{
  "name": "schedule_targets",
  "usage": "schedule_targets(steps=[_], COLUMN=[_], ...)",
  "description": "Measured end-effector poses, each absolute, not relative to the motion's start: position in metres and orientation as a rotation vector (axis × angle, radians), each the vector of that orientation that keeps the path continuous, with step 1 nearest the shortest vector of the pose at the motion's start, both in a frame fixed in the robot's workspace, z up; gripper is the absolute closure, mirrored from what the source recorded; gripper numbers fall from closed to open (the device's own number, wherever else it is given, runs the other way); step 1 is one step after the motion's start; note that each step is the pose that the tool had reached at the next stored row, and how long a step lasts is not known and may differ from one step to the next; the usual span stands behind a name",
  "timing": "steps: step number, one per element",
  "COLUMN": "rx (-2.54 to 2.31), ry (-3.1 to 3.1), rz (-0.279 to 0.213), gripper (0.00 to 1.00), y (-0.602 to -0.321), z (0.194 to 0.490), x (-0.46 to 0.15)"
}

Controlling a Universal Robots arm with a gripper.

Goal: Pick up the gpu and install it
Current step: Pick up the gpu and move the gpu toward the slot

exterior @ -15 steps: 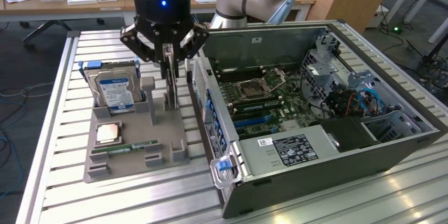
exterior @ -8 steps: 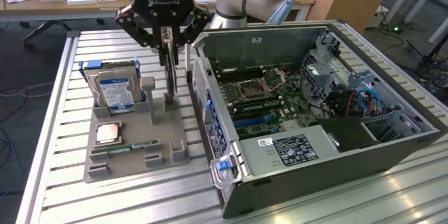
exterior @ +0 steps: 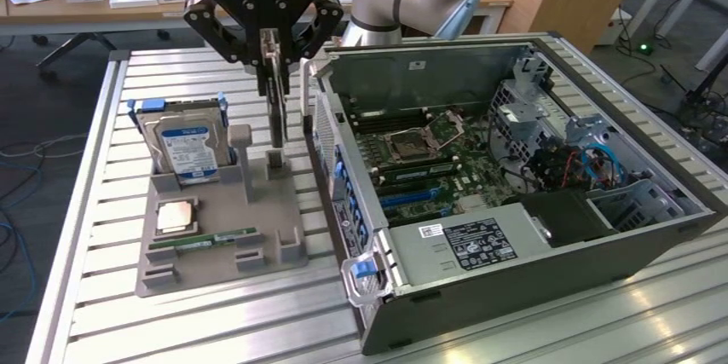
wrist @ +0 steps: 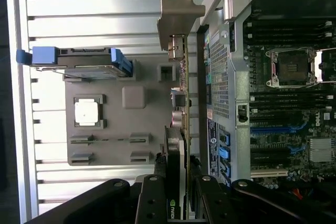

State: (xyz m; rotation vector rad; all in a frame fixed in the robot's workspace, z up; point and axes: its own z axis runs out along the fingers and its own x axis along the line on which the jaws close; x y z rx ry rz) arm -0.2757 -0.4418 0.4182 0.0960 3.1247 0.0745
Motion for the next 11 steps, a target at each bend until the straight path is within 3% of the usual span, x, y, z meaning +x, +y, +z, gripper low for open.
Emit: schedule_targets(steps=[11], rx=[0.096], ry=[3.125], rz=[0.074], gripper=[0.73], y=[-0.4418], z=[0.4183], x=[-0.2723])
